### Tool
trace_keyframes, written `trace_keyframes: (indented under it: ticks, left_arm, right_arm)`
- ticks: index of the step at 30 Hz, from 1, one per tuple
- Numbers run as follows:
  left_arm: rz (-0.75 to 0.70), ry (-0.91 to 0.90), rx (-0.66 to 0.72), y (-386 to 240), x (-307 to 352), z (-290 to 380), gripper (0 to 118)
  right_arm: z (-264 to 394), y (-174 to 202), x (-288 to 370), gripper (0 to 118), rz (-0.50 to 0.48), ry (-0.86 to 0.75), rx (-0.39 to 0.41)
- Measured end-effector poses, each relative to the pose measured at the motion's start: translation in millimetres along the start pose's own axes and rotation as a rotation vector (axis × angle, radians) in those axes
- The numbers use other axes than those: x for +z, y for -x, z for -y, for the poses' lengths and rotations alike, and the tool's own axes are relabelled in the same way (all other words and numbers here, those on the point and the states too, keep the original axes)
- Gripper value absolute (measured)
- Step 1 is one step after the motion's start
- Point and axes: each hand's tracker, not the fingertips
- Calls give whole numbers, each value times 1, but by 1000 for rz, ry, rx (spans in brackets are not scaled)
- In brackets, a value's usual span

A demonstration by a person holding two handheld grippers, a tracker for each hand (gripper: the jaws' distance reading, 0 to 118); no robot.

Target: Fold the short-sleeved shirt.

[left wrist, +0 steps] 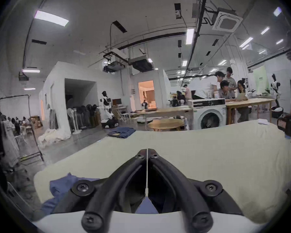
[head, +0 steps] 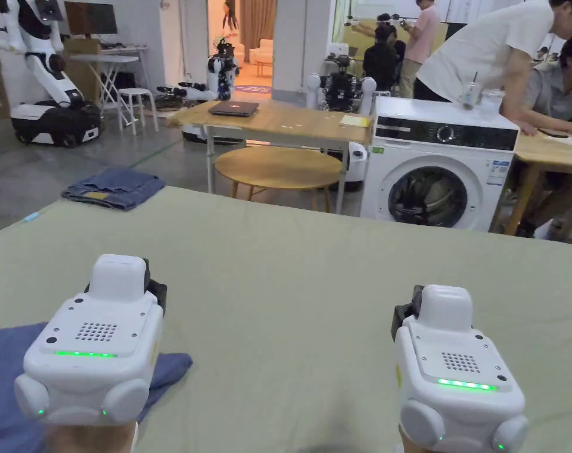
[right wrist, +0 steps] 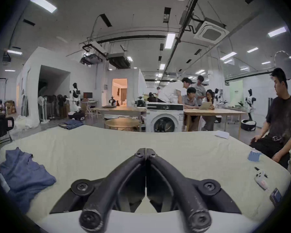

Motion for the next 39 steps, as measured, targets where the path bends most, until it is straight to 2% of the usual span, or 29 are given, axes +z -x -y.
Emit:
trace_keyframes:
  ticks: [7,10,14,17,18,19,21,22,23,24,26,29,32,36,39]
  left_arm:
    - [-91,77,-21,68,18,10,0]
    - [-132,176,-19,95,23,18,0]
    - [-116,364,3,132,18,35,0]
    - [-98,509,-39,148,10,50,0]
    - [-66,545,-4,155,8,55,0]
    - [-48,590,18,161,1,60,2]
    - [3,696,103,173,-10,71,25]
    - [12,733,113,176,-13,77,32]
    - [29,763,120,180,-21,82,32]
    - [16,797,108,182,-26,87,40]
    - [35,856,115,187,-34,97,40]
    - [46,959,206,196,-50,113,57]
    - [55,1036,288,219,-80,140,57]
    - [68,1146,230,216,-99,174,58]
    - [51,1102,154,197,-88,163,53]
  right_arm:
    - [1,74,0,0,-144,1,26]
    - [6,97,1,0,-183,15,35]
    - [16,122,6,0,-246,34,61]
    - [24,134,10,0,-283,46,87]
    - [26,137,9,0,-291,52,97]
    - [28,139,9,0,-295,58,103]
    - [32,140,9,0,-305,67,109]
    - [33,141,8,0,-306,71,111]
    - [34,140,8,0,-306,76,114]
    - [35,139,7,0,-307,82,118]
    - [38,137,5,0,-306,94,125]
    - [43,131,3,0,-294,110,135]
    - [47,125,-1,0,-284,134,138]
    - [53,118,-5,0,-268,169,127]
    - [56,115,-4,0,-261,184,132]
